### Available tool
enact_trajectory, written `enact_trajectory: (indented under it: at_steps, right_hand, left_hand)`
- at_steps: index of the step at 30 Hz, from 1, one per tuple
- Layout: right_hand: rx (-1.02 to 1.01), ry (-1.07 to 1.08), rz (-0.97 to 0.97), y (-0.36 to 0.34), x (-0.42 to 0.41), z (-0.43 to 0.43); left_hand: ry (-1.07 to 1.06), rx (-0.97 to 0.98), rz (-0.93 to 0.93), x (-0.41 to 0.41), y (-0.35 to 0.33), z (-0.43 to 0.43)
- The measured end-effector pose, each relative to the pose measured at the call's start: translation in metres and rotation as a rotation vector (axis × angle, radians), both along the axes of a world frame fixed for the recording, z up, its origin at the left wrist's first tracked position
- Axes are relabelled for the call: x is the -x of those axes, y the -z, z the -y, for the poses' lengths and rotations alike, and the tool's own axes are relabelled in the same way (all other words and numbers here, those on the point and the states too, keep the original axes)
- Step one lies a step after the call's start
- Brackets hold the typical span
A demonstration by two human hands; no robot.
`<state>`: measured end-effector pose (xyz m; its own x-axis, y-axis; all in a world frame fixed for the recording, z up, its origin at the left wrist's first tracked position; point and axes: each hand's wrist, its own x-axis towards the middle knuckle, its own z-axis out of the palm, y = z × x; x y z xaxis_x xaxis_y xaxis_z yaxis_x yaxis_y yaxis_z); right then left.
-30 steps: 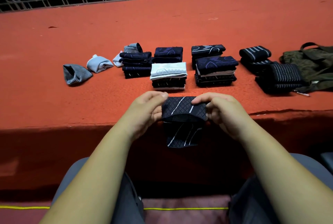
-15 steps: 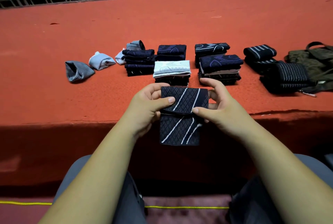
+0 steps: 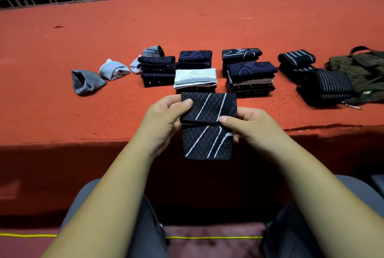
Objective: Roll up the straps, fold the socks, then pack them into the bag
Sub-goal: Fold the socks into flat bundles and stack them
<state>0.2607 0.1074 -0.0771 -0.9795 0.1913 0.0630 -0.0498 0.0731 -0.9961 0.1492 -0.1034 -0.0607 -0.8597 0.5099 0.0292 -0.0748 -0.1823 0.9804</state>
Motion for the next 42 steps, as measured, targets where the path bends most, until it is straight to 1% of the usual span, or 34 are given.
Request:
enact_trajectory:
  at_steps: [2,4,6,9,14,18,21,23,26,29,31,33,35,37,39,42]
  right_hand:
    - [0.064,0.032,-0.013,0.002,0.0,0.003]
    - [0.108,0.046,-0.023,0.003,0.001,0.006]
    - [0.099,0.051,-0.025,0.004,0.001,0.005]
    - [0.049,0.024,-0.011,0.002,0.001,0.005]
    - [0.126,-0.022,-0.027,0.001,0.001,0.004]
    - [0.281,-0.054,-0.016,0.001,0.003,0.004]
    - [0.395,-0.076,-0.016,0.0,0.003,0.006]
    - [0.43,-0.116,-0.014,0.001,0.002,0.005]
    - [0.421,-0.137,-0.042,-0.002,0.0,0.004]
    - [0.469,-0.146,-0.059,-0.007,-0.004,0.004]
    - [0.467,-0.159,-0.06,-0.007,-0.005,0.002]
    - [0.437,-0.13,-0.052,-0.008,-0.005,0.002]
    - [0.402,-0.082,-0.055,-0.01,-0.006,0.003]
    - [0.353,-0.064,-0.059,-0.012,-0.007,0.004]
    - [0.34,-0.106,-0.073,-0.01,-0.005,0.003]
    - [0.347,-0.143,-0.072,-0.006,0.001,0.0]
  left_hand:
    - [0.098,0.069,0.018,-0.001,0.0,0.003]
    - [0.181,0.173,-0.013,-0.001,0.002,0.006]
    - [0.189,0.2,-0.021,0.001,0.005,0.007]
    - [0.163,0.152,0.007,0.003,0.008,0.007]
    - [0.186,0.072,0.035,0.007,0.013,0.008]
    - [0.191,0.0,0.005,0.006,0.01,0.006]
    - [0.195,-0.026,0.061,0.008,0.008,0.008]
    - [0.221,-0.02,0.109,0.013,0.01,0.011]
    - [0.203,-0.007,0.164,0.015,0.011,0.014]
    - [0.216,0.065,0.187,0.007,0.003,0.014]
    - [0.233,0.094,0.218,0.005,-0.001,0.013]
    - [0.236,0.087,0.285,0.005,-0.004,0.014]
    - [0.253,0.089,0.31,0.005,-0.005,0.016]
    - [0.244,0.124,0.243,0.004,-0.004,0.017]
    - [0.215,0.132,0.164,0.004,-0.002,0.017]
    - [0.153,0.064,0.14,0.006,-0.001,0.017]
